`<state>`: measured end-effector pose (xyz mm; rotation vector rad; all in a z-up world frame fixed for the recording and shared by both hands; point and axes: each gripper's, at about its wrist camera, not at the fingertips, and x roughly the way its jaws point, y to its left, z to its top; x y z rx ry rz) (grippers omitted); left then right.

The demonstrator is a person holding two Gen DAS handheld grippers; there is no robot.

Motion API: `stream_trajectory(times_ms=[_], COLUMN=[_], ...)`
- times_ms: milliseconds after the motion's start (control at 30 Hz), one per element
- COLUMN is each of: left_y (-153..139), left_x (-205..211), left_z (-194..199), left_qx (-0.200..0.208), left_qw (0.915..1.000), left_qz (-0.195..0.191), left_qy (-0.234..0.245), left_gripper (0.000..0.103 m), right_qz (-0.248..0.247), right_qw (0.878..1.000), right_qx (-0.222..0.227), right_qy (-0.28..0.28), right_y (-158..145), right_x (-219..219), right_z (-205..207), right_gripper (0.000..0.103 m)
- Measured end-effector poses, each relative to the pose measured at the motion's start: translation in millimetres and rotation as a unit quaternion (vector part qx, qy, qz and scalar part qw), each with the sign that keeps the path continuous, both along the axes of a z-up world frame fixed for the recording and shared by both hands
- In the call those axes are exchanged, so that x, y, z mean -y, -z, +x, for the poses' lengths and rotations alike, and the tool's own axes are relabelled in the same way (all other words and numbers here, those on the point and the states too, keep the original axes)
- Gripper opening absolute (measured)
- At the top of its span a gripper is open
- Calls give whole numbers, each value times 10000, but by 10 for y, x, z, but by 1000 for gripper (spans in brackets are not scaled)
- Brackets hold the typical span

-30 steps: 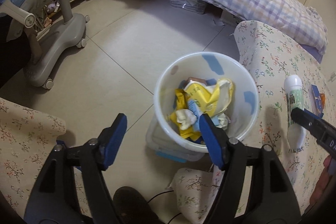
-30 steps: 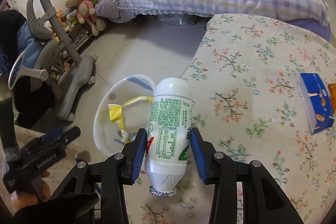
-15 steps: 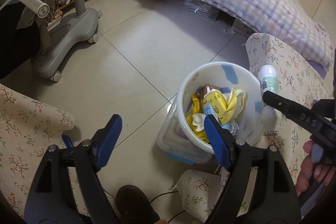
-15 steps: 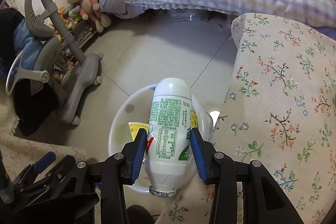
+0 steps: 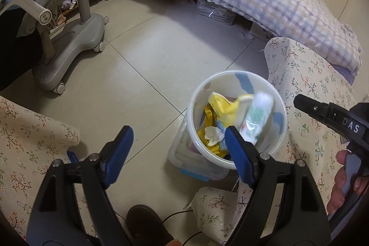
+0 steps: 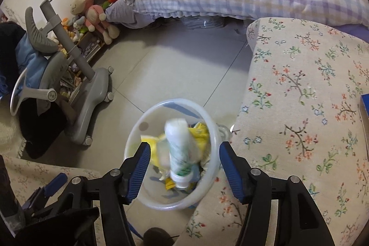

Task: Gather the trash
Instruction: 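Carry the white bottle over the bin and open the right gripper, then move both tools back over the bed toward the blue box and orange item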

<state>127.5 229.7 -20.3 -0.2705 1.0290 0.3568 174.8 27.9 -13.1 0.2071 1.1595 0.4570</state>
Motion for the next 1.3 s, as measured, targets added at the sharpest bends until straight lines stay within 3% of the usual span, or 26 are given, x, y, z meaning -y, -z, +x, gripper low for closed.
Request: stream_trajectory(times_ms=[700, 1300], left_y=[-95, -22], left_x=[424, 1326], left_z=[118, 506], left_qx=[106, -7], left_qw=[9993, 9964], left_qz=[-198, -424], left_qy=[304, 735], left_gripper=[82, 83], right_qz=[-449, -504], right_qw=[9974, 9856], right_qx=[53, -28], right_qy=[559, 1617], right_y=[-101, 37], right_x=[1223, 2645], right_z=[-320, -261], right_gripper=[64, 65])
